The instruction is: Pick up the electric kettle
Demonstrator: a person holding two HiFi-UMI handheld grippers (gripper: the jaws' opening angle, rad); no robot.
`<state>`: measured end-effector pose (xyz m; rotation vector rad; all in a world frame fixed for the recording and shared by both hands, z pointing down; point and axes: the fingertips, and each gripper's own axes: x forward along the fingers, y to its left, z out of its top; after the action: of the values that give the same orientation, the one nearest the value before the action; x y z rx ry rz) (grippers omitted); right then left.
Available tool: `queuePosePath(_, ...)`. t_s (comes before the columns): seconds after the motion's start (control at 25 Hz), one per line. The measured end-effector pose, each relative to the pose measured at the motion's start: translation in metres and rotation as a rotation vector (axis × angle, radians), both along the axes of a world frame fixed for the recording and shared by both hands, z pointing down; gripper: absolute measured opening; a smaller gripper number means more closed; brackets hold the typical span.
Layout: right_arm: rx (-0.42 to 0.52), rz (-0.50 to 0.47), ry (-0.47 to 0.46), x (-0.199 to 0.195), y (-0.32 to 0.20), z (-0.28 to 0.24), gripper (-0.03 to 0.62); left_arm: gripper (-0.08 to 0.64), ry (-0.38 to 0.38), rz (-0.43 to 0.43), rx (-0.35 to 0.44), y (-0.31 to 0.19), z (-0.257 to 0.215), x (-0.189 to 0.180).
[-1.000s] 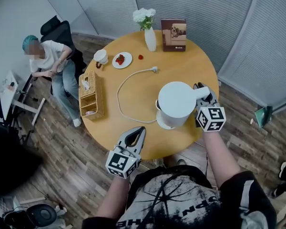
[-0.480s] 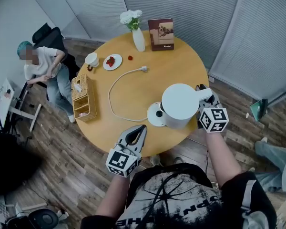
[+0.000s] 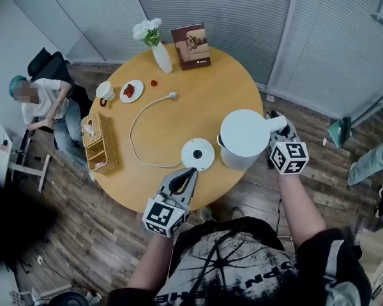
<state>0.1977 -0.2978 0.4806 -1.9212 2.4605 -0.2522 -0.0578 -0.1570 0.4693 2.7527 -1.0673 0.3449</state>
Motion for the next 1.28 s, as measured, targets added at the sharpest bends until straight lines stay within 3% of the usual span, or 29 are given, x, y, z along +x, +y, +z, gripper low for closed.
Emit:
queuePosePath(0.6,-0.041,0.065,-0.016,0.03,-0.042,0.043,0.081,-0.002,-0.049,0.046,-0.09,-0.025,0.028,0.033)
queuePosePath(1.12,-0.043,0.046,-0.008,0.017,-0.056,0.069,0.087,-0.002,-0.073,0.065,-0.114,-0.033,0.037,0.041)
queuePosePath(1.28,-0.042,0.019,0.008,0.01,-0.057,0.071,0.087,-0.002,-0.049,0.054,-0.127,-0.035,0.037,0.038)
